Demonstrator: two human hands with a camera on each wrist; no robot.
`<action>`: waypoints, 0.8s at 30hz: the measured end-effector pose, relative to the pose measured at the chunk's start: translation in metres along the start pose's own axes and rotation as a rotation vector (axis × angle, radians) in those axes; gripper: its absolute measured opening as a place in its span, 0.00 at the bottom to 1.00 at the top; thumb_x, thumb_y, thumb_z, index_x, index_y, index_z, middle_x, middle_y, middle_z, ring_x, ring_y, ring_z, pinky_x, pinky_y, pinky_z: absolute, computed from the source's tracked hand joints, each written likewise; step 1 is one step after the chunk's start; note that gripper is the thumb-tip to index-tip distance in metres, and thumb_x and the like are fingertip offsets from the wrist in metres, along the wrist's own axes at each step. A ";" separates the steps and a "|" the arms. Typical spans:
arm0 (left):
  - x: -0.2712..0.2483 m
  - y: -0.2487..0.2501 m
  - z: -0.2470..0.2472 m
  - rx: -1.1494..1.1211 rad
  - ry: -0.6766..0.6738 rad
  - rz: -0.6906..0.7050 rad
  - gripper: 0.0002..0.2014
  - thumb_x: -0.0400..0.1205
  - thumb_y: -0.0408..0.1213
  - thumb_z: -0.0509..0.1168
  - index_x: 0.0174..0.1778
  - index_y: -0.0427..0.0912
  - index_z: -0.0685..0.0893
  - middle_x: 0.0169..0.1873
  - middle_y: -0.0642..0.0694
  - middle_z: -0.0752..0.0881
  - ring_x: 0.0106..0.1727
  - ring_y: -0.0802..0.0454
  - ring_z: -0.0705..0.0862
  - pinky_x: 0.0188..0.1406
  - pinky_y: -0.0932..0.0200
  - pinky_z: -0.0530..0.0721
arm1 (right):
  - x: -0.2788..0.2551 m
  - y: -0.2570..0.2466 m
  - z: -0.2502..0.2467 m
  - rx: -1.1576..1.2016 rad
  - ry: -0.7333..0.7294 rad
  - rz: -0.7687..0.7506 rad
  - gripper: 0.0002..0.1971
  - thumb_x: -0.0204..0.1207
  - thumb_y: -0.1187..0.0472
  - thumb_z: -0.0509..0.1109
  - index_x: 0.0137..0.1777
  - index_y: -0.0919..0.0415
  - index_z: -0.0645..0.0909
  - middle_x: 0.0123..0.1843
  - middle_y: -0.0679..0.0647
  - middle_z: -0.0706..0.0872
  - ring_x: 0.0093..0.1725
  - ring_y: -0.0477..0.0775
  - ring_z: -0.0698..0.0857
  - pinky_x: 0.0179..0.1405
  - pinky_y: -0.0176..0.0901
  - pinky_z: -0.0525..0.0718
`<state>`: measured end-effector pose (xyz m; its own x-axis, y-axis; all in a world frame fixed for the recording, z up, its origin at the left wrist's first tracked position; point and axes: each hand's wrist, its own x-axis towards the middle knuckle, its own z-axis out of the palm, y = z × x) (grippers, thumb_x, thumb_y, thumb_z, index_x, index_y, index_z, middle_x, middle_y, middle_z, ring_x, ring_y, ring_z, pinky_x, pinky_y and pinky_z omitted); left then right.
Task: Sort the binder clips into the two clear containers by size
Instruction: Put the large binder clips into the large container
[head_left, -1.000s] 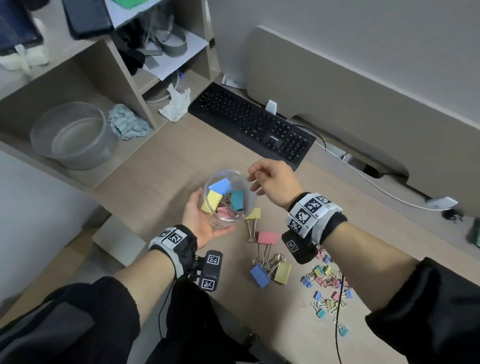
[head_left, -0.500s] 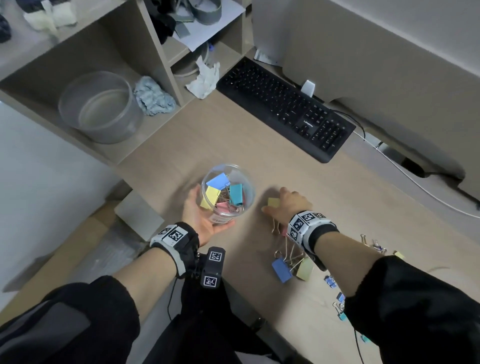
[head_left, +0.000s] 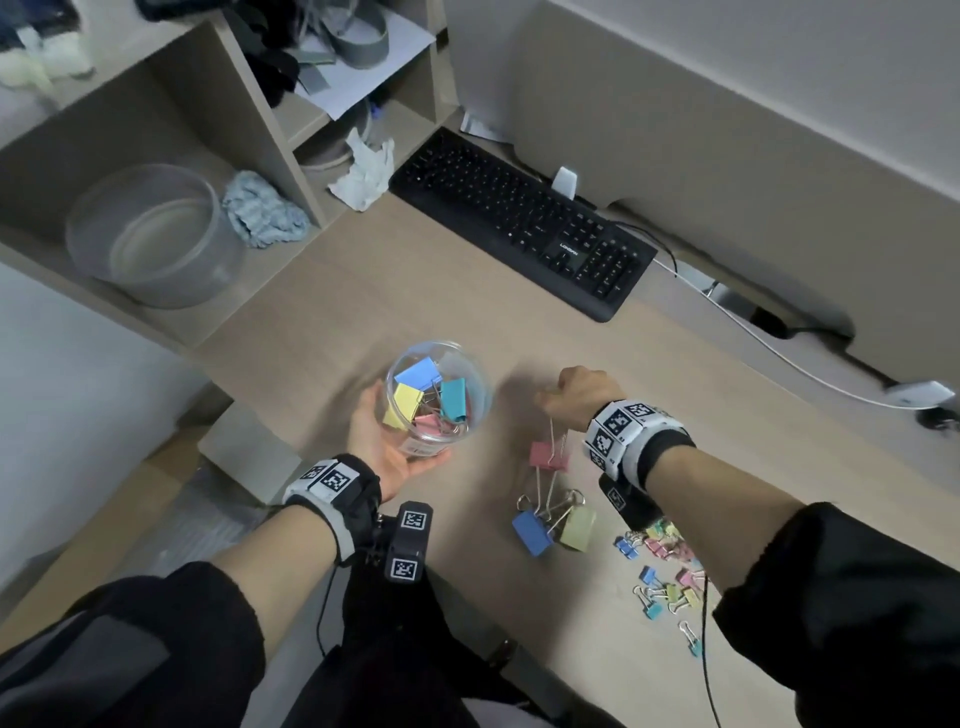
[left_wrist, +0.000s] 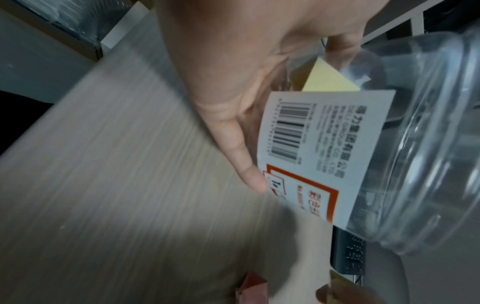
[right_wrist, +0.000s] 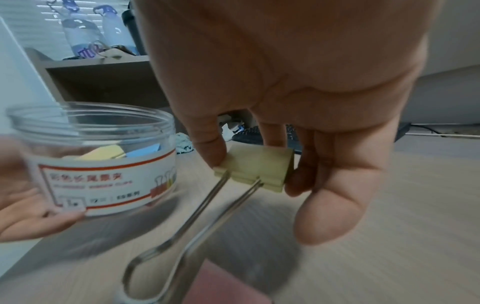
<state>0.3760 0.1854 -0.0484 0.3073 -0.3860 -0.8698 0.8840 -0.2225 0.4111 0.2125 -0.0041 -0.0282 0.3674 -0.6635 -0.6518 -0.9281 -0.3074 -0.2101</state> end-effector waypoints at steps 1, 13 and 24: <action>-0.001 -0.002 0.003 0.007 -0.004 -0.002 0.32 0.86 0.66 0.53 0.67 0.43 0.86 0.53 0.34 0.94 0.58 0.36 0.91 0.57 0.35 0.88 | -0.004 0.004 0.004 -0.010 -0.021 0.013 0.23 0.71 0.42 0.60 0.58 0.57 0.77 0.52 0.58 0.82 0.46 0.61 0.80 0.41 0.44 0.77; -0.005 -0.011 0.009 0.069 -0.022 -0.021 0.32 0.86 0.67 0.53 0.66 0.43 0.86 0.56 0.33 0.93 0.60 0.35 0.90 0.61 0.33 0.87 | -0.018 0.009 0.064 -0.067 -0.023 0.085 0.32 0.75 0.42 0.70 0.72 0.63 0.71 0.67 0.61 0.80 0.64 0.62 0.82 0.55 0.46 0.80; -0.002 -0.010 0.009 0.079 -0.033 -0.003 0.31 0.86 0.66 0.54 0.65 0.43 0.86 0.48 0.34 0.95 0.58 0.35 0.91 0.67 0.31 0.84 | -0.024 0.000 0.003 0.202 0.115 0.034 0.18 0.74 0.47 0.64 0.57 0.60 0.75 0.52 0.62 0.84 0.46 0.64 0.88 0.45 0.53 0.89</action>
<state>0.3638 0.1801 -0.0482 0.2917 -0.4145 -0.8621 0.8542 -0.2927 0.4297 0.2035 0.0137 -0.0150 0.3292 -0.7482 -0.5760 -0.9293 -0.1484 -0.3383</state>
